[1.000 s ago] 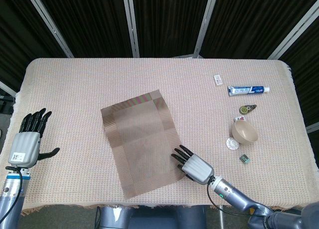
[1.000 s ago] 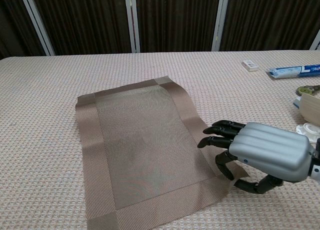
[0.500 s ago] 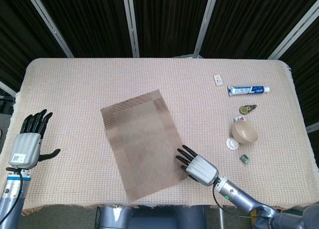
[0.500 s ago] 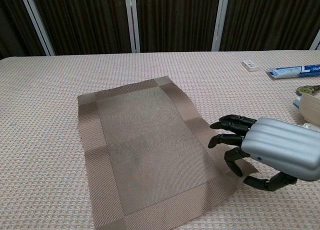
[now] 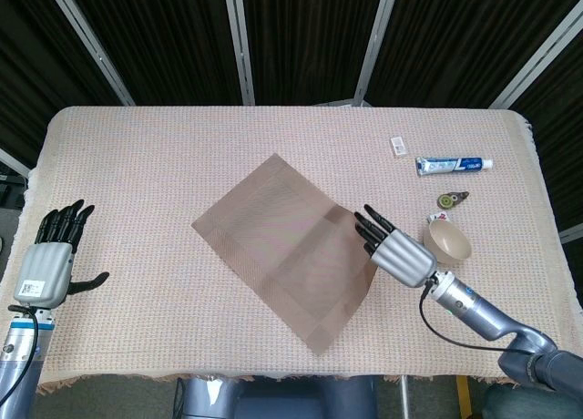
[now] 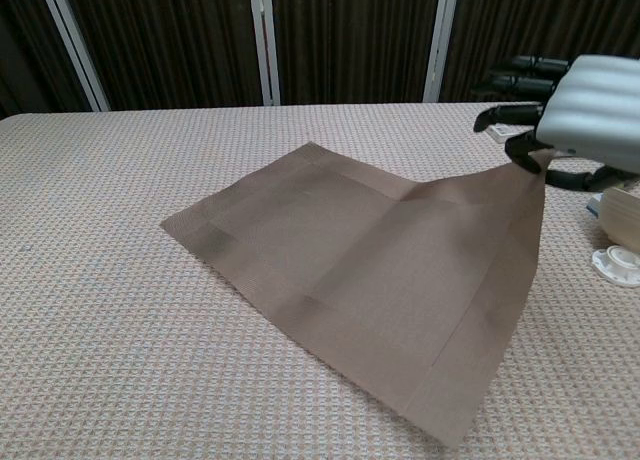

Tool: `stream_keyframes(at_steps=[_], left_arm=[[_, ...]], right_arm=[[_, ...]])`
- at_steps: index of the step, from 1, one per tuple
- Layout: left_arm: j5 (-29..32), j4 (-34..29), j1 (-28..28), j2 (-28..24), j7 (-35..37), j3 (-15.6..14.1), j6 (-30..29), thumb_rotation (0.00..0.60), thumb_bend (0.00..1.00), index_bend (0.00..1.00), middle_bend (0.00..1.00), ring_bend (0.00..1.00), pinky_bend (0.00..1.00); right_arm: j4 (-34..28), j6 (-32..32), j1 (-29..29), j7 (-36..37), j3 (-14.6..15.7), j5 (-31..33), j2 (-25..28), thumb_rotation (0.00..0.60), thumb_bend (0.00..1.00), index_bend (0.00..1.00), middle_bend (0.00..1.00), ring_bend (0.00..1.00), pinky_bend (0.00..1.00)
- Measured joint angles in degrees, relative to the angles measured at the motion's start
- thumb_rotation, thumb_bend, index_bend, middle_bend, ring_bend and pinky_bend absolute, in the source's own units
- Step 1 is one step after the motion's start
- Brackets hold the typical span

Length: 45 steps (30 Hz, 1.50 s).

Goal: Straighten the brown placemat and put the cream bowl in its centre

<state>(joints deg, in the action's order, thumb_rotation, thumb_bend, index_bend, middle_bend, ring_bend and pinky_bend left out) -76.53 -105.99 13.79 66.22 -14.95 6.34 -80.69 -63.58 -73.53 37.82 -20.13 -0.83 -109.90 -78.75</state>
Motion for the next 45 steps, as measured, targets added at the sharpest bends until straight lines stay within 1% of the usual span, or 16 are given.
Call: stream_keyframes(at_steps=[8, 15, 16, 17, 19, 20, 21, 22, 23, 25, 29, 33, 36, 40, 42, 45], left_arm=[[0.27, 0.18, 0.12, 0.25, -0.31, 0.02, 0.39, 0.6, 0.0, 0.0, 0.0, 0.0, 0.0], [0.62, 0.58, 0.24, 0.57, -0.61, -0.11, 0.9, 0.6, 0.0, 0.0, 0.0, 0.0, 0.0], [0.68, 0.64, 0.24, 0.58, -0.6, -0.11, 0.95, 0.6, 0.0, 0.0, 0.0, 0.0, 0.0], [0.75, 0.72, 0.24, 0.58, -0.59, -0.11, 1.0, 0.6, 0.0, 0.0, 0.0, 0.0, 0.0], [0.84, 0.85, 0.26, 0.58, -0.57, -0.12, 1.13, 0.6, 0.0, 0.0, 0.0, 0.0, 0.0], [0.87, 0.89, 0.27, 0.59, -0.56, -0.13, 1.18, 0.6, 0.0, 0.0, 0.0, 0.0, 0.0], [0.89, 0.93, 0.27, 0.59, -0.57, -0.17, 1.25, 0.6, 0.0, 0.0, 0.0, 0.0, 0.0], [0.91, 0.99, 0.28, 0.59, -0.59, -0.21, 1.35, 0.6, 0.0, 0.0, 0.0, 0.0, 0.0], [0.92, 1.04, 0.28, 0.59, -0.61, -0.29, 1.44, 0.6, 0.0, 0.0, 0.0, 0.0, 0.0], [0.8, 1.02, 0.26, 0.57, -0.59, -0.4, 1.47, 0.6, 0.0, 0.0, 0.0, 0.0, 0.0], [0.3, 0.82, 0.18, 0.51, -0.56, -0.57, 1.35, 0.6, 0.0, 0.0, 0.0, 0.0, 0.0], [-0.36, 0.81, 0.16, 0.54, -0.6, -0.81, 1.28, 0.6, 0.0, 0.0, 0.0, 0.0, 0.0], [-1.03, 1.4, 0.39, 0.63, -0.42, -1.02, 1.71, 0.6, 0.0, 0.0, 0.0, 0.0, 0.0], [-2.42, 3.45, 1.15, 1.09, 0.21, -1.38, 2.89, 0.6, 0.0, 0.0, 0.0, 0.0, 0.0], [-3.68, 5.54, 1.87, 1.7, 1.16, -1.61, 3.82, 0.6, 0.0, 0.02, 0.0, 0.0, 0.0], [-5.66, 9.96, 3.37, 3.09, 3.71, -1.85, 5.63, 0.6, 0.0, 0.07, 0.0, 0.0, 0.0]], right_arm=[[4.88, 1.87, 5.2, -2.82, -2.48, -0.42, 0.72, 0.6, 0.33, 0.7, 0.2, 0.0, 0.0], [12.9, 3.16, 8.69, -5.29, -3.38, -1.09, -2.47, 0.6, 0.29, 0.74, 0.2, 0.0, 0.0], [14.51, 3.14, 9.13, -5.67, -3.45, -1.13, -3.25, 0.6, 0.26, 0.68, 0.19, 0.0, 0.0], [15.68, 3.05, 9.39, -5.87, -3.51, -1.12, -3.86, 0.6, 0.24, 0.56, 0.18, 0.0, 0.0], [18.19, 2.54, 9.75, -6.28, -3.67, -0.86, -5.35, 0.6, 0.14, 0.11, 0.09, 0.0, 0.0], [19.06, 2.26, 9.82, -6.5, -3.77, -0.67, -5.93, 0.6, 0.11, 0.03, 0.07, 0.0, 0.0], [19.77, 2.01, 9.81, -6.83, -3.92, -0.35, -6.36, 0.6, 0.06, 0.0, 0.03, 0.0, 0.0], [20.39, 1.87, 9.66, -7.38, -4.17, 0.27, -6.75, 0.6, 0.02, 0.0, 0.01, 0.0, 0.0], [20.63, 1.85, 9.44, -7.8, -4.4, 0.88, -6.96, 0.6, 0.0, 0.0, 0.0, 0.0, 0.0], [20.59, 1.75, 8.56, -8.72, -5.1, 2.78, -7.28, 0.6, 0.0, 0.0, 0.0, 0.0, 0.0], [17.8, 0.51, 6.57, -9.9, -6.01, 5.52, -6.76, 0.6, 0.0, 0.0, 0.0, 0.0, 0.0], [12.7, -2.63, 4.36, -10.03, -6.43, 6.64, -4.61, 0.6, 0.0, 0.0, 0.0, 0.0, 0.0], [7.47, -5.17, 2.11, -9.33, -6.77, 7.99, -2.39, 0.6, 0.0, 0.0, 0.0, 0.0, 0.0], [-1.61, -7.8, -1.85, -6.91, -6.94, 10.9, 1.25, 0.6, 0.0, 0.0, 0.0, 0.0, 0.0], [-5.89, -8.7, -3.88, -5.41, -6.89, 12.56, 2.99, 0.6, 0.0, 0.0, 0.0, 0.0, 0.0], [-12.71, -10.47, -7.98, -2.18, -6.69, 15.91, 5.82, 0.6, 0.0, 0.0, 0.0, 0.0, 0.0]])
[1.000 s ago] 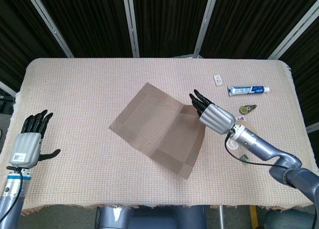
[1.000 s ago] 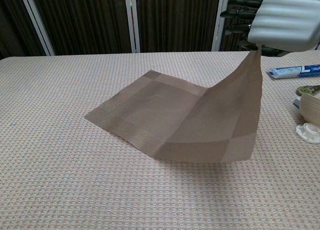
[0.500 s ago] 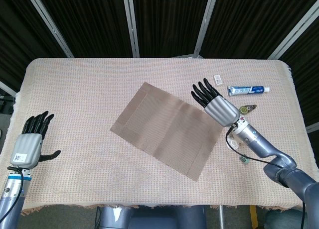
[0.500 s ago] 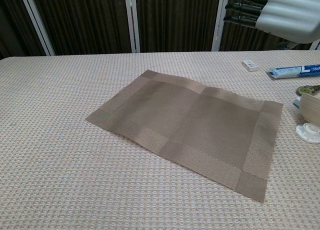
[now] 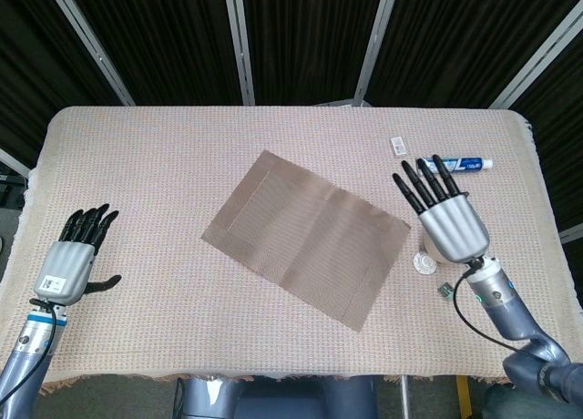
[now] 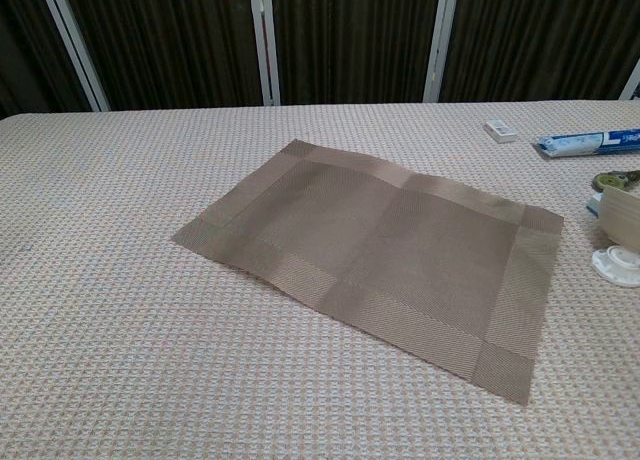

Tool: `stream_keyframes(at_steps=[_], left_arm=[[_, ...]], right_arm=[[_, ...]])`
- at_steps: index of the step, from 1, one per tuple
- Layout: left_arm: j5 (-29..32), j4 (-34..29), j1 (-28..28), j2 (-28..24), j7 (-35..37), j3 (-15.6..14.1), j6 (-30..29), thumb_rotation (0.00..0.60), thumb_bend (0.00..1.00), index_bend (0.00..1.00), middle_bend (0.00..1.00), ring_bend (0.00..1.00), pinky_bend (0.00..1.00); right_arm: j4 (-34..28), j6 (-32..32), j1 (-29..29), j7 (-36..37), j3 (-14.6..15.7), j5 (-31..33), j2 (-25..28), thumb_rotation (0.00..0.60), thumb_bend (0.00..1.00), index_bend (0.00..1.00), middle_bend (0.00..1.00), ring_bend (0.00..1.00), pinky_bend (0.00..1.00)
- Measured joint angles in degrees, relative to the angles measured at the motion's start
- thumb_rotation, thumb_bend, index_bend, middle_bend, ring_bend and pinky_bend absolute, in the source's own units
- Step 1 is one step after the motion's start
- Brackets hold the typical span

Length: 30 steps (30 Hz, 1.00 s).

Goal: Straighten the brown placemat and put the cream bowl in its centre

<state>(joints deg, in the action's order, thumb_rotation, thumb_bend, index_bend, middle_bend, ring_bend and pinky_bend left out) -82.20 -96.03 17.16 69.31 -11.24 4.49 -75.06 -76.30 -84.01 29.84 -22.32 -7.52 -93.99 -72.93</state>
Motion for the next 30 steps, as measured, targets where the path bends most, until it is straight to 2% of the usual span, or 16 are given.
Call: stream_keyframes(at_steps=[4, 11, 20, 30], left_arm=[[-2.86, 7.87, 2.83, 2.54, 4.47, -0.3, 3.13, 0.6, 0.08, 0.15, 0.0, 0.0, 0.0], [-8.2, 24.62, 8.99, 10.94, 10.82, -0.75, 7.42, 0.6, 0.2, 0.24, 0.0, 0.0, 0.0], [-10.33, 37.77, 17.8, 22.01, 16.2, 0.36, 13.73, 0.6, 0.23, 0.27, 0.0, 0.0, 0.0], [-10.02, 47.73, 22.65, 29.11, 17.83, 0.34, 18.24, 0.6, 0.23, 0.27, 0.0, 0.0, 0.0]], right_arm=[[-6.07, -2.51, -5.86, 5.86, 0.81, 4.79, 2.73, 0.6, 0.0, 0.0, 0.0, 0.0, 0.0], [-7.94, -6.14, -12.03, 13.21, 2.89, 6.77, 2.57, 0.6, 0.0, 0.0, 0.0, 0.0, 0.0], [-12.35, -7.3, -16.29, 12.4, 3.82, 10.26, 0.11, 0.6, 0.0, 0.0, 0.0, 0.0, 0.0], [-11.97, -6.08, -17.24, 10.1, 3.48, 10.57, 0.11, 0.6, 0.0, 0.0, 0.0, 0.0, 0.0]])
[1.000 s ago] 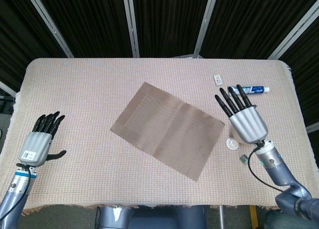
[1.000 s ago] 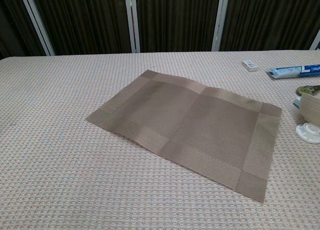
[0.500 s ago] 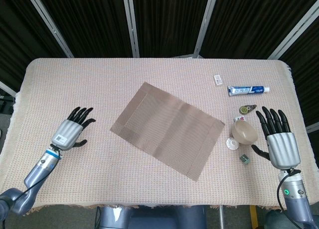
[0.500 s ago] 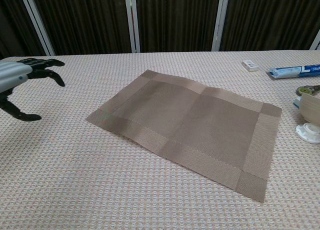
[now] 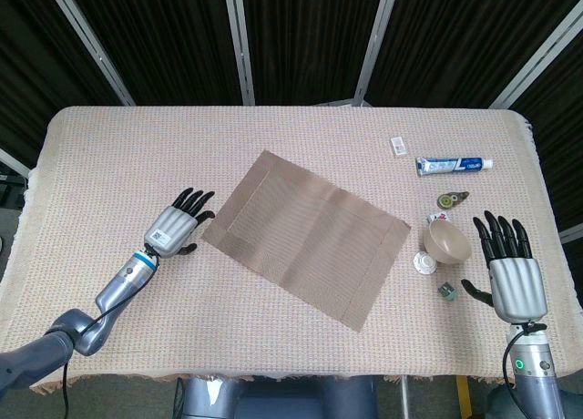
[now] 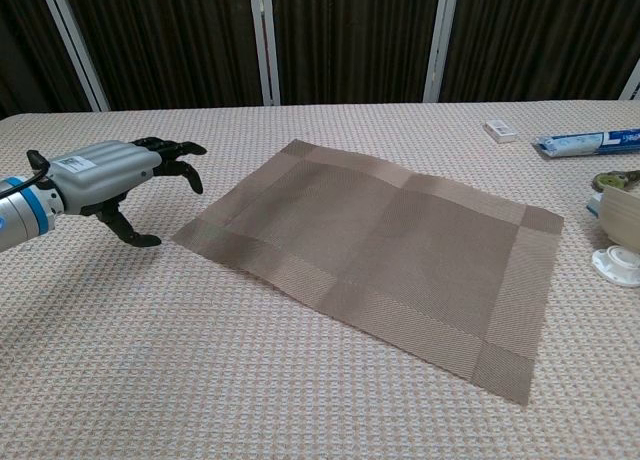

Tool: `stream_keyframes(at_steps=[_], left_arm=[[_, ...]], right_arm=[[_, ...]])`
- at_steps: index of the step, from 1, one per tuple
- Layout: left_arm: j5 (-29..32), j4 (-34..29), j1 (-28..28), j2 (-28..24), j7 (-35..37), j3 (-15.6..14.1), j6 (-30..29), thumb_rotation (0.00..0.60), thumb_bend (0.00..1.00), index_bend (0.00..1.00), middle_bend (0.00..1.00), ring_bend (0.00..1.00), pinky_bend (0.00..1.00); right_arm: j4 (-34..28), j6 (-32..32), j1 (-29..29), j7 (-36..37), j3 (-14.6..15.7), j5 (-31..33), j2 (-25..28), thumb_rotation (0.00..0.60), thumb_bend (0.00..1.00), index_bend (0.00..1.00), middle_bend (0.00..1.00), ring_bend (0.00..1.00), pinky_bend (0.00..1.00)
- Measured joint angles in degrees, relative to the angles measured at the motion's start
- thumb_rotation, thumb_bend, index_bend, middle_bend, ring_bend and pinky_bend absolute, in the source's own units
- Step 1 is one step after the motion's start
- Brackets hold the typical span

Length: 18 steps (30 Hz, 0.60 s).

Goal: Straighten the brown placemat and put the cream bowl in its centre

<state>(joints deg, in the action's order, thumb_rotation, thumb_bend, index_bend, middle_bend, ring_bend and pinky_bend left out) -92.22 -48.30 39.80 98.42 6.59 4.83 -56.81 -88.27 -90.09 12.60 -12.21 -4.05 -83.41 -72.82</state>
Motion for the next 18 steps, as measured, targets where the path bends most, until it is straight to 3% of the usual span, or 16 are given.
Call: stream_keyframes(at_steps=[18], left_arm=[[1.19, 10.43, 3.62, 6.63, 3.12, -1.39, 3.14, 0.6, 0.24, 0.28, 0.0, 0.0, 0.0]], right_arm=[[-1.24, 0.48, -0.83, -0.24, -1.22, -0.6, 0.76, 0.6, 0.0, 0.0, 0.0, 0.0, 0.0]])
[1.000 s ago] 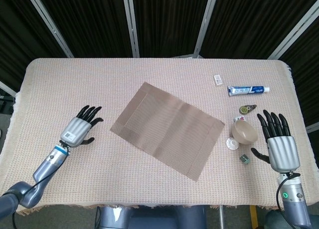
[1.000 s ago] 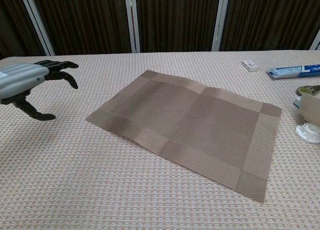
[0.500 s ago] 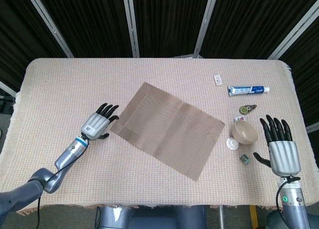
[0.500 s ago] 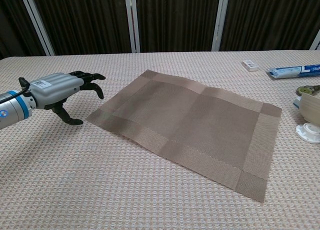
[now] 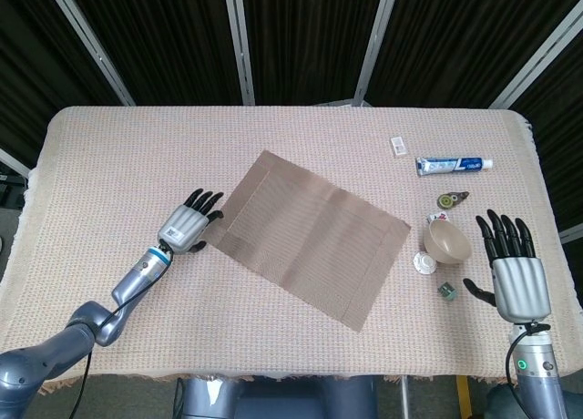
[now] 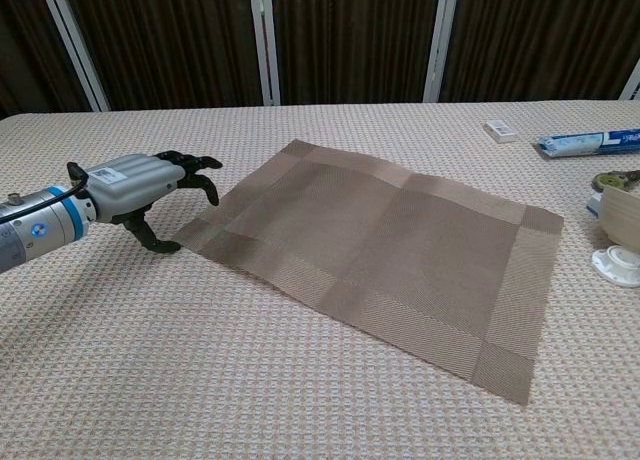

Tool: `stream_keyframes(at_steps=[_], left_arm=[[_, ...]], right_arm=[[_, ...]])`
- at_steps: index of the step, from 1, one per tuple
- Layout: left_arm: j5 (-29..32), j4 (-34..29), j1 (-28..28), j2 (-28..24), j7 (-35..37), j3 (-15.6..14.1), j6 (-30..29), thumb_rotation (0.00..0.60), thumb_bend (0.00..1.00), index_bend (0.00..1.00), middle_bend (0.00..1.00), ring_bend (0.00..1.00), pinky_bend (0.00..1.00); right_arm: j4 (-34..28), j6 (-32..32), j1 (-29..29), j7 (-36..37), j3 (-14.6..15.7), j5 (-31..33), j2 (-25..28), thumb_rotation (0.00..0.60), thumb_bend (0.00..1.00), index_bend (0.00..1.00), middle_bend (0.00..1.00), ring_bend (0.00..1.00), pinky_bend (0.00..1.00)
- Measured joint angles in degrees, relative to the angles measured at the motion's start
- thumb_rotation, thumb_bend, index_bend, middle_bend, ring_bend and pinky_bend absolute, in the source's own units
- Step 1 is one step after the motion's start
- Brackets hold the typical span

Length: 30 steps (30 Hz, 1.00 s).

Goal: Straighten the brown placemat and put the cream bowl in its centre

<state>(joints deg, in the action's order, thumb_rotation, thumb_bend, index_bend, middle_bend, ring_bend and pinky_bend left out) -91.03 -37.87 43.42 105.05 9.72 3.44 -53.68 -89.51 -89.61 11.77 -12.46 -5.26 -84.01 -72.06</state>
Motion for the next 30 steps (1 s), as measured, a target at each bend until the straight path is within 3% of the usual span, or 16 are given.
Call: stream_keyframes(at_steps=[16, 30], left_arm=[[1.23, 1.7, 1.16, 1.7, 1.1, -0.81, 1.06, 0.6, 0.42, 0.37, 0.0, 0.0, 0.0], [3.03, 2.81, 1.6, 3.07, 1.36, -0.22, 2.02, 0.6, 0.46, 0.47, 0.0, 0.0, 0.0]], right_arm=[[-0.71, 0.07, -0.71, 0.26, -0.54, -1.05, 0.48, 0.6, 0.0, 0.0, 0.0, 0.0, 0.0], [-1.34, 0.23, -1.02, 0.92, -0.81, -1.89, 1.01, 0.6, 0.0, 0.0, 0.0, 0.0, 0.0]])
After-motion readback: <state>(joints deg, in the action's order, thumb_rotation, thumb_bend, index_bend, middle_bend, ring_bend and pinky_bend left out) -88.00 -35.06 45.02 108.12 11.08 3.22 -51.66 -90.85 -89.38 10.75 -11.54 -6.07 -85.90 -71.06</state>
